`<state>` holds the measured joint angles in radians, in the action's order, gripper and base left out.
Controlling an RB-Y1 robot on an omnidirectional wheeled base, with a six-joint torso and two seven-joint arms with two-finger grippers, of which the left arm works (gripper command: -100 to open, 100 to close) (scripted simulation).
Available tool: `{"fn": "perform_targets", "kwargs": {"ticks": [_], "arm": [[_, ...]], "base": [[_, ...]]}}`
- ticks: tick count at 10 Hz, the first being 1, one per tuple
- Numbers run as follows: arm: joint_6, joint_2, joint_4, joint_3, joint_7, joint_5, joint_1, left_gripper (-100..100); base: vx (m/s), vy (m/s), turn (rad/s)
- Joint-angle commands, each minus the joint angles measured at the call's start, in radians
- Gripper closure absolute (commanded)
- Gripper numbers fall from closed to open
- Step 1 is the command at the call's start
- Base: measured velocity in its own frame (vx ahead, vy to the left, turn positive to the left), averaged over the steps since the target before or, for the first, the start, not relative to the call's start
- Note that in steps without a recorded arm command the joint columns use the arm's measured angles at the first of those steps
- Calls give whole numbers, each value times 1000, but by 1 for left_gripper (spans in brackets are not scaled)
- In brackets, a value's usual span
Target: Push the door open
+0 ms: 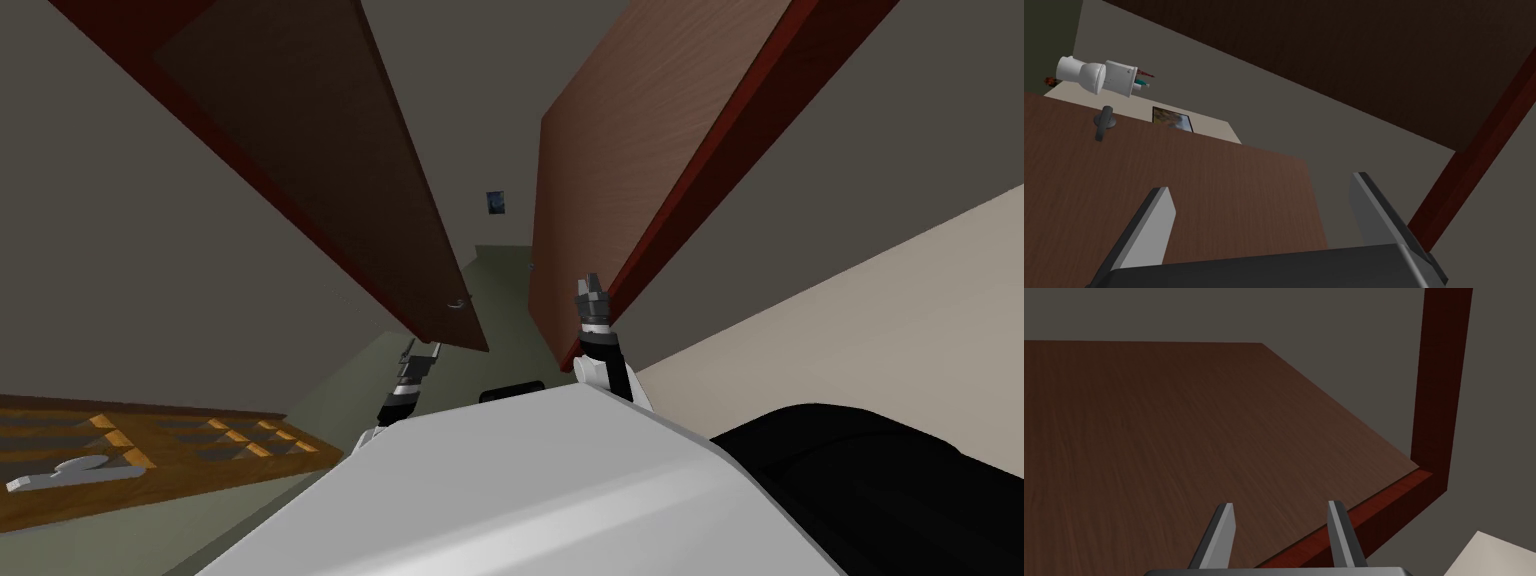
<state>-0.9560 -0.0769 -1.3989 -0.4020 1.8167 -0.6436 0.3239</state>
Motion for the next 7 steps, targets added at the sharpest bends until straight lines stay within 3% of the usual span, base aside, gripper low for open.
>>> {"fn": "perform_targets", "kwargs": {"ticks": [1, 7], "arm": [[-6, 4, 20, -12, 46, -20, -3, -100], [-35, 23, 109, -53, 200, -84, -20, -100]], "base": [[57, 84, -100], [68, 79, -90]]}}
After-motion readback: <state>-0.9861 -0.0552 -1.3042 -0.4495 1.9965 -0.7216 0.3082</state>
